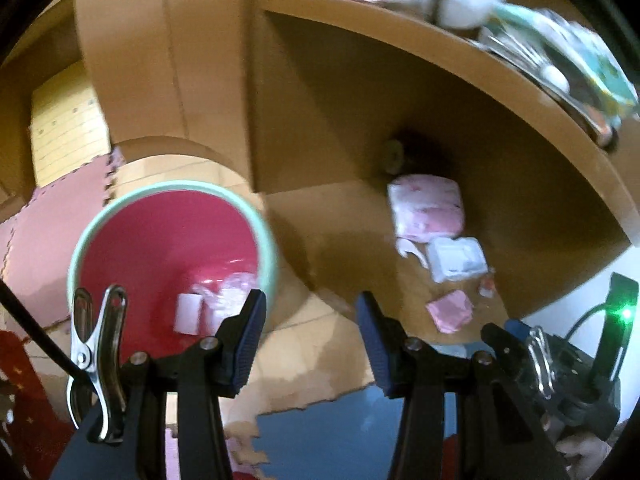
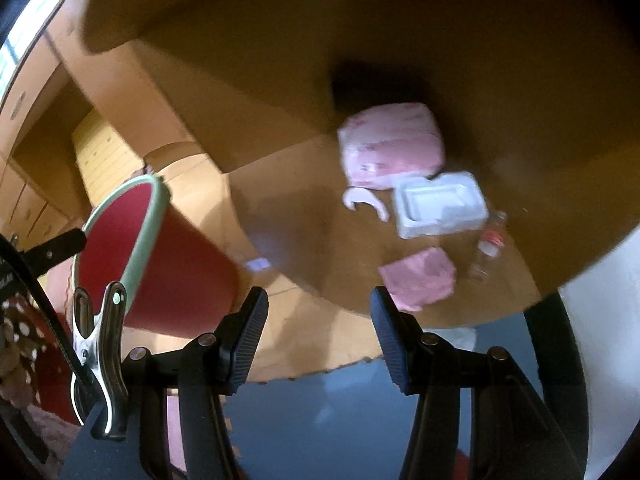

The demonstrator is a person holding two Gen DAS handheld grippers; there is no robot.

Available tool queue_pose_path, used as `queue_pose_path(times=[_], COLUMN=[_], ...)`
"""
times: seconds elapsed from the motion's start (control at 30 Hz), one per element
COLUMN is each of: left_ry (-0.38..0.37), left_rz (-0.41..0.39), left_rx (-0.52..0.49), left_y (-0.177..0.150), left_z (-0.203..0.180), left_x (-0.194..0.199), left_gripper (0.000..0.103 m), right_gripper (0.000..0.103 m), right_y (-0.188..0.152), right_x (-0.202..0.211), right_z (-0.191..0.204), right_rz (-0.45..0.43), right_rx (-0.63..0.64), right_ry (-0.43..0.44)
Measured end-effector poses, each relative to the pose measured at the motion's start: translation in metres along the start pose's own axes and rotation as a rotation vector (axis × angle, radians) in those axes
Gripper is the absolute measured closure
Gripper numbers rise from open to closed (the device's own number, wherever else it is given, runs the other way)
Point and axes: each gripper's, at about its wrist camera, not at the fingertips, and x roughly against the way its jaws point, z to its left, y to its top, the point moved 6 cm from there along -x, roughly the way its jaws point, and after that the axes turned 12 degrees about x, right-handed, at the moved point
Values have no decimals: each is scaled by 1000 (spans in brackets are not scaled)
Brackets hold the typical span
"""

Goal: Collect trash
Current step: 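Move both grippers back to the shelf toward the pink paper and bottle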

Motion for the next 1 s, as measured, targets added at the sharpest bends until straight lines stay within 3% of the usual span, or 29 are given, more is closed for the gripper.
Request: queue_pose_path(times=[0.3, 0.63, 1.0], left_ry=[-55, -105, -96], left_rz=[59, 176, 252], left_rx=[-125, -175, -351], left_y=[-27, -71, -116], left_z=[-77, -118, -160], left_x=[-31, -88, -143], left_gripper=[54, 54, 53], right_gripper=[49, 49, 49], right_y=[-19, -32, -44], right_x=[5, 4, -8], right_z=[-56, -110, -151], right_rz=[20, 41, 49], right_rx=[-94, -207, -314], right_ry=[-44, -65, -39])
